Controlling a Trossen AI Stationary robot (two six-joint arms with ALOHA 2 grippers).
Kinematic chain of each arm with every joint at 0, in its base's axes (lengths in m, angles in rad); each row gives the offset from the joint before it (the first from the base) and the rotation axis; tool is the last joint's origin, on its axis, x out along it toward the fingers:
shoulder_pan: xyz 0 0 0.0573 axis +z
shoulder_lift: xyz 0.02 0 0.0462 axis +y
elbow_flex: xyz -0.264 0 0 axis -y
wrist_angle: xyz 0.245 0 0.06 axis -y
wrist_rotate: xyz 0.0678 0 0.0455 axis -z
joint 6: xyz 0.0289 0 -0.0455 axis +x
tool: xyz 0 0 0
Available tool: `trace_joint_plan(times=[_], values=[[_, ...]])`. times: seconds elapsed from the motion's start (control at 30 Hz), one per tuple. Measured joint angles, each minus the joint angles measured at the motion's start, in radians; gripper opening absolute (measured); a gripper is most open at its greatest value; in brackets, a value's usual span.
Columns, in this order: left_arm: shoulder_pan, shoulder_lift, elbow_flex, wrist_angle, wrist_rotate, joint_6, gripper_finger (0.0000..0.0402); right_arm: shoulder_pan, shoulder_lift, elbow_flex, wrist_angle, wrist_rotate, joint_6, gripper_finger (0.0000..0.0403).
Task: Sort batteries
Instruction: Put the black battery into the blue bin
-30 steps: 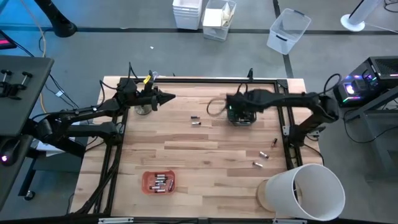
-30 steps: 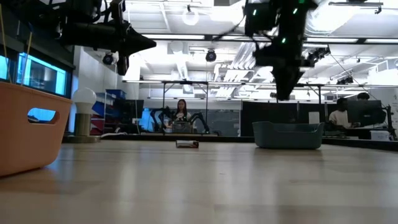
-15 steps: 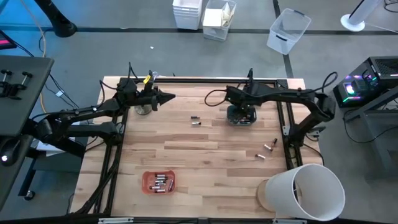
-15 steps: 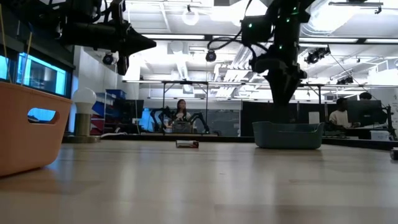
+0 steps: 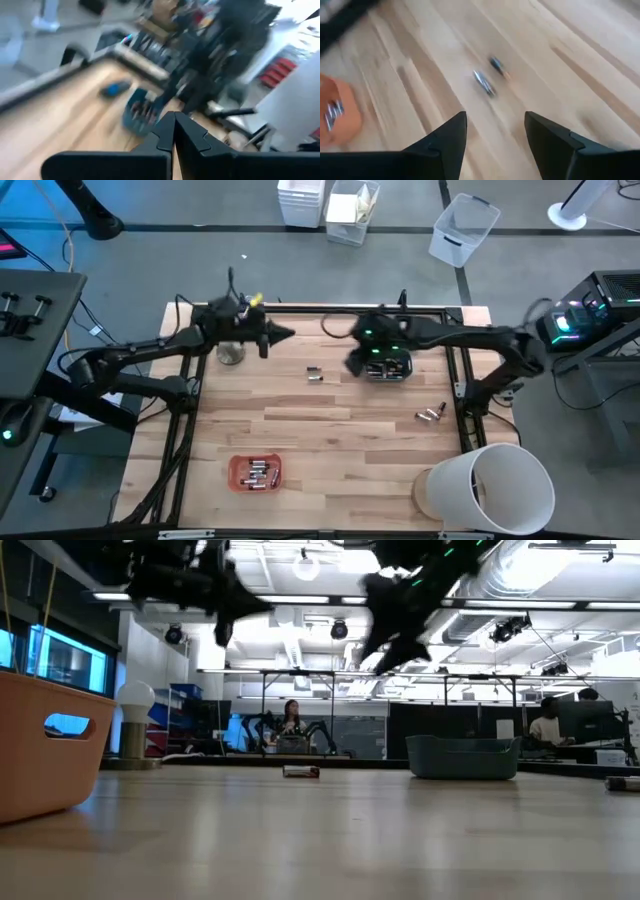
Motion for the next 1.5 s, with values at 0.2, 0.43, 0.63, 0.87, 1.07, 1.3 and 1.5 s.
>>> trace_joint_plan(times=[0.2,0.43,0.63,0.87,1.07,1.3,1.5], values=[[0.058,-0.041,0.186,0.015,0.167,0.111,0.0,-0.019,0.276,0.076,0.323,-0.028,-0.104,0.0196],[0.116,-0.115,0.222,-0.064,0.174,0.118,0.0,-0.019,0.568,0.339,0.175,-0.029,-0.347,0.0196],[0.124,-0.149,0.222,-0.277,0.165,0.166,0.0,0.006,0.67,0.408,0.107,0.014,-0.452,0.0196],[0.123,-0.149,0.22,-0.336,0.159,0.185,0.0,0.021,0.738,0.416,0.094,0.075,-0.452,0.0137],[0.124,-0.149,0.22,-0.287,0.138,0.192,0.0,0.018,0.727,0.415,0.054,0.062,-0.419,0.0034],[0.134,-0.149,0.22,-0.215,0.109,0.192,0.0,-0.005,0.577,0.403,-0.058,0.095,-0.375,0.0034],[0.152,-0.149,0.22,-0.211,0.109,0.192,0.0,-0.007,0.392,0.288,-0.164,0.168,-0.334,0.0034]])
